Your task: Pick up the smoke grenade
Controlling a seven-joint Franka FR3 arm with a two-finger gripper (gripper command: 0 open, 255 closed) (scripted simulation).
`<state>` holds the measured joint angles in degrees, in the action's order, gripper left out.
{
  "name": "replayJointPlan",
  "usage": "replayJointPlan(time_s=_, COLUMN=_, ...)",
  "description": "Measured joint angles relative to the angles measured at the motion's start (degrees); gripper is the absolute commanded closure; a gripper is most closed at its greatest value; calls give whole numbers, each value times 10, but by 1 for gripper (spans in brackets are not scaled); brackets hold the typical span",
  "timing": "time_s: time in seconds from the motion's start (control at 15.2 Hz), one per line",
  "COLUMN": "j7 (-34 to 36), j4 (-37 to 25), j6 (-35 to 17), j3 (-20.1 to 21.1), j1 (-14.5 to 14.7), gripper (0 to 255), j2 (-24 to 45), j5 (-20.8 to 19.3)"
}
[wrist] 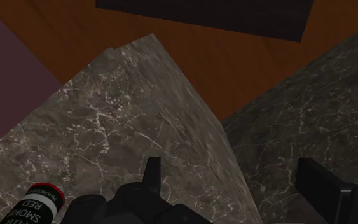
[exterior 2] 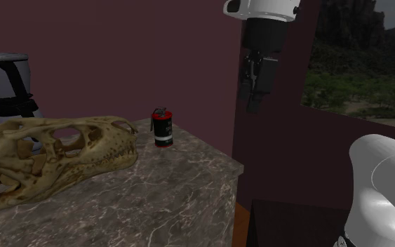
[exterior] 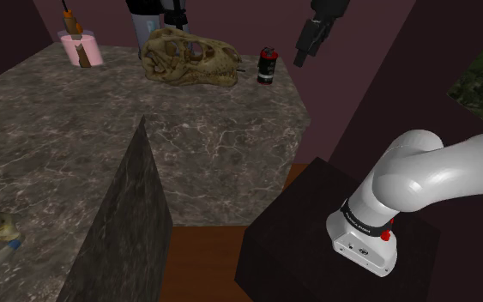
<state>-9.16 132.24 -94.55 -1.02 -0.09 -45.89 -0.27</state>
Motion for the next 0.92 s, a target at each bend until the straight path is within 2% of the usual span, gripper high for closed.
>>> replayJointPlan(time_s=0.33, j7=-43, j4=-3, j6=-37, j3=-32, j1=-2, gripper=0, j2=36, j5=-14)
replayJointPlan(time_s=0.92, j7=-188, j4=-49, j6=-135, j3=-138, j1=-2, gripper=0, j2=168, j5=-31)
